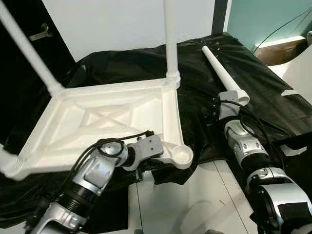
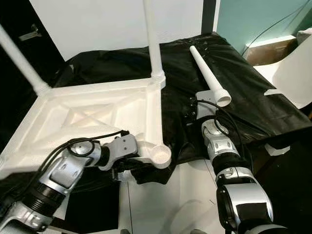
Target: Building children table
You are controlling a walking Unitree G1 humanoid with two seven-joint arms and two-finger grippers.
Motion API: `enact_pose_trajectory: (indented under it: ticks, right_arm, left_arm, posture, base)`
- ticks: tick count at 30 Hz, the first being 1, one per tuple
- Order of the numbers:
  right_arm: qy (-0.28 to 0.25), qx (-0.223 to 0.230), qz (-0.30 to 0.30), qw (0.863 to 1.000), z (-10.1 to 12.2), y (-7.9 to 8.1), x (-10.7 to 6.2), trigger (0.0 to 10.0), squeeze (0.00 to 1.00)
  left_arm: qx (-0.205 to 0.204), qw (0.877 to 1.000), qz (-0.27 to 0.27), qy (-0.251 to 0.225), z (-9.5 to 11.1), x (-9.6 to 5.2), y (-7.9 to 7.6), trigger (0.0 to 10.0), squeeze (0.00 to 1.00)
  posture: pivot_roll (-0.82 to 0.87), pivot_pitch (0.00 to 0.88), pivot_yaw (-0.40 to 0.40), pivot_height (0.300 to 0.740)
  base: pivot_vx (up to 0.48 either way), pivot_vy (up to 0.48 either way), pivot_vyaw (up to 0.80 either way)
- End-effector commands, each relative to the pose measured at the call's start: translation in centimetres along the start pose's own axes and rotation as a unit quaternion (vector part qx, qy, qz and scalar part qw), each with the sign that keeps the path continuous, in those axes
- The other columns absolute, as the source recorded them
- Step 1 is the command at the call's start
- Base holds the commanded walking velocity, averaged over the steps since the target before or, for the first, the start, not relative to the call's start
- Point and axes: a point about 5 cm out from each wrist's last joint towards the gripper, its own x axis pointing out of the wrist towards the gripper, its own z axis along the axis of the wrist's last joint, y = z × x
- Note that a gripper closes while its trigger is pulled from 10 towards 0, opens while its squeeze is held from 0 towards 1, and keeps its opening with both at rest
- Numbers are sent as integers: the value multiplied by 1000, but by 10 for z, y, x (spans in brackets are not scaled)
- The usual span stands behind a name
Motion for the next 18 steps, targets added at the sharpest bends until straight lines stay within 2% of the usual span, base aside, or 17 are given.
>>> enact_pose_trajectory:
  ticks: [1, 2, 3, 4, 5, 7, 8, 10, 11, 12, 13, 16, 17, 18]
  right_arm:
    - [-24, -4, -11, 1000, 9, -3, 1, 10000, 0]
    - [-34, -7, -20, 999, 13, -6, 1, 10000, 0]
    - [-45, -11, -32, 998, 16, -9, 1, 10000, 0]
    - [-53, -11, -41, 998, 19, -12, 1, 10000, 0]
    - [-63, -13, -50, 997, 23, -16, 1, 10000, 0]
    - [-69, -13, -55, 996, 25, -17, 1, 10000, 0]
    - [-72, -15, -58, 996, 26, -19, 1, 10000, 0]
    - [-86, -17, -82, 993, 32, -25, 0, 10000, 0]
    - [-91, -20, -93, 991, 34, -28, -1, 10000, 0]
    - [-94, -22, -99, 990, 35, -30, -2, 10000, 0]
    - [-96, -20, -109, 989, 35, -33, -2, 10000, 0]
    - [-97, -18, -123, 987, 35, -37, -4, 10000, 0]
    - [-102, -22, -145, 984, 36, -43, -5, 10000, 0]
    - [-102, -22, -145, 984, 36, -43, -5, 10000, 0]
  left_arm:
    - [-31, 994, 105, 19, -12, 4, 4, 0, 0]
    - [-28, 994, 108, 11, -7, 8, 4, 0, 0]
    - [-25, 993, 115, 4, -2, 12, 3, 3333, 0]
    - [-17, 993, 120, -1, 3, 15, 3, 3333, 0]
    - [-12, 992, 125, -5, 7, 19, 2, 8824, 0]
    - [-10, 992, 128, -6, 9, 21, 2, 8824, 0]
    - [-8, 991, 130, -7, 11, 22, 2, 10000, 0]
    - [1, 990, 137, -18, 18, 27, 1, 10000, 0]
    - [-4, 990, 141, -24, 21, 28, 2, 10000, 463]
    - [-8, 989, 144, -27, 22, 29, 3, 10000, 463]
    - [-16, 988, 150, -33, 24, 29, 5, 10000, 1000]
    - [-20, 986, 163, -44, 28, 27, 8, 10000, 1000]
    - [-18, 983, 176, -56, 34, 25, 12, 10000, 776]
    - [-18, 983, 176, -56, 34, 25, 12, 10000, 776]
  posture:
    - [5, 26, 93, 740]
    - [7, 25, 90, 740]
    - [7, 26, 90, 740]
    - [8, 25, 90, 740]
    - [8, 25, 89, 740]
    - [8, 25, 89, 740]
    - [8, 26, 90, 740]
    - [7, 27, 91, 740]
    - [7, 27, 91, 740]
    - [7, 27, 91, 740]
    - [7, 26, 92, 740]
    - [5, 24, 95, 740]
    - [4, 24, 97, 740]
    - [4, 24, 97, 740]
  base:
    - [0, 0, 0]
    - [0, 0, 0]
    - [0, 0, 0]
    - [0, 0, 0]
    - [0, 0, 0]
    - [0, 0, 0]
    - [0, 0, 0]
    - [0, 0, 0]
    - [0, 0, 0]
    - [0, 0, 0]
    - [0, 0, 0]
    - [0, 0, 0]
    - [0, 0, 0]
    - [0, 0, 0]
